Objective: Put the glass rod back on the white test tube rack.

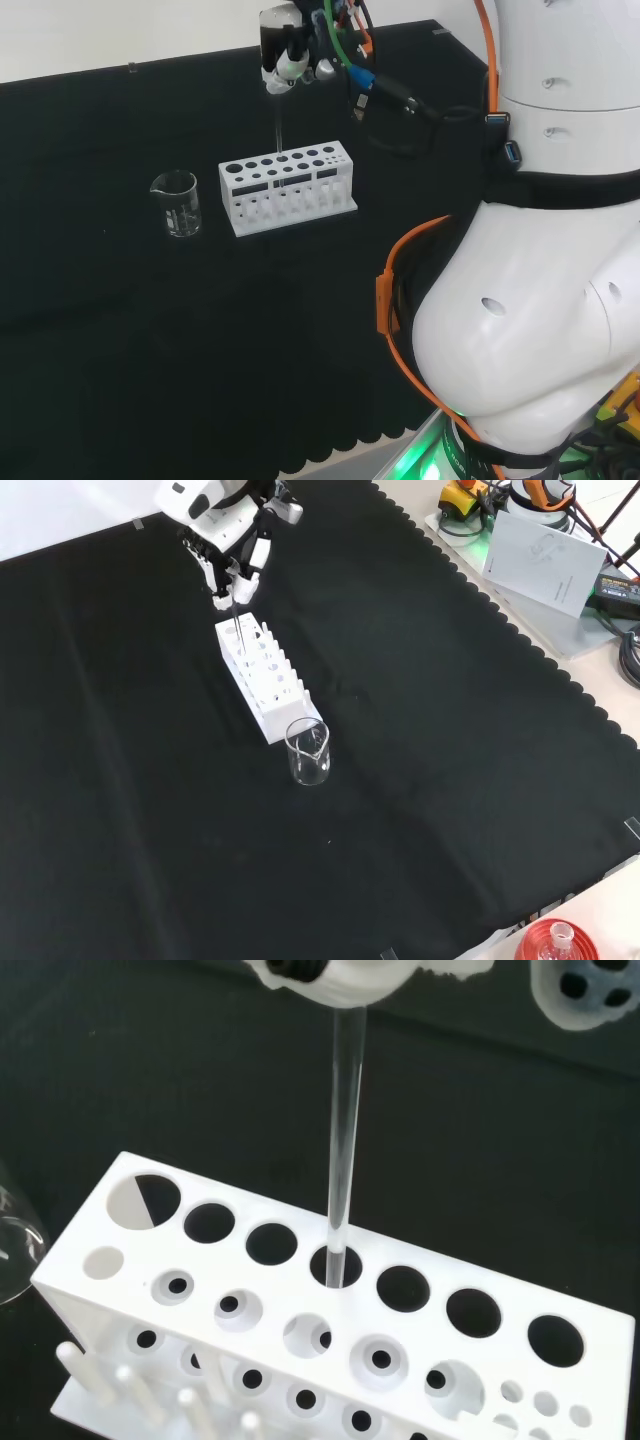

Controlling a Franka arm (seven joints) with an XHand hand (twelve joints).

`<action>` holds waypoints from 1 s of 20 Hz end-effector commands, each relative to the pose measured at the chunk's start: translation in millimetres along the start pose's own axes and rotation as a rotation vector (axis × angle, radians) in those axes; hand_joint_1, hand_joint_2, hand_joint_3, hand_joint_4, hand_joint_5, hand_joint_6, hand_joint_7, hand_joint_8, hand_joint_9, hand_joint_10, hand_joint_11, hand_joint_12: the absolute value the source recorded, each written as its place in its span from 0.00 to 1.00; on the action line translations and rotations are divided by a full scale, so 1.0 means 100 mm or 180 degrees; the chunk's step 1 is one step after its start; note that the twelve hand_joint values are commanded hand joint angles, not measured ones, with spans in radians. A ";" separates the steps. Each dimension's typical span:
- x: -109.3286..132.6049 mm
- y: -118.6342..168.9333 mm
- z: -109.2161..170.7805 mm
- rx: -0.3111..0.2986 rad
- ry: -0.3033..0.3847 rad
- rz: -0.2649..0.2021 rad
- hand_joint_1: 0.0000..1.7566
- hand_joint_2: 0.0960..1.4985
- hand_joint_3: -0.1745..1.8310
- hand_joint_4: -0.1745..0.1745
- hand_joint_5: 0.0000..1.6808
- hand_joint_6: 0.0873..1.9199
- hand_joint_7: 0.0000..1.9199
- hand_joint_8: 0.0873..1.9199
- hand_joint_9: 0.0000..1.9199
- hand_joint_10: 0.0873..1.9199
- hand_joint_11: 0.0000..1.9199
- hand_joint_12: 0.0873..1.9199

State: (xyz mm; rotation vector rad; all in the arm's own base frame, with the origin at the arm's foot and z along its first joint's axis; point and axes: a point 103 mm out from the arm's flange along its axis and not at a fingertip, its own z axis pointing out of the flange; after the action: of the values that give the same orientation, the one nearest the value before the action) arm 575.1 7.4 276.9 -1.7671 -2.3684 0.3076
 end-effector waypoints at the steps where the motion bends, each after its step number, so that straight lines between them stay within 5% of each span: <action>1: 0.01 0.02 0.04 0.0019 -0.0001 -0.0033 0.76 0.65 0.00 0.01 0.87 0.00 0.86 0.00 0.95 0.00 0.88 0.15; 20: 0.05 0.03 0.16 0.0085 -0.0002 -0.0059 0.76 0.66 0.00 0.01 0.86 0.00 0.86 0.00 0.95 0.00 0.88 0.15</action>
State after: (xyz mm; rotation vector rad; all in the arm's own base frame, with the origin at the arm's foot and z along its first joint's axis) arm 572.2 11.4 258.6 -1.7300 -2.3690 0.3416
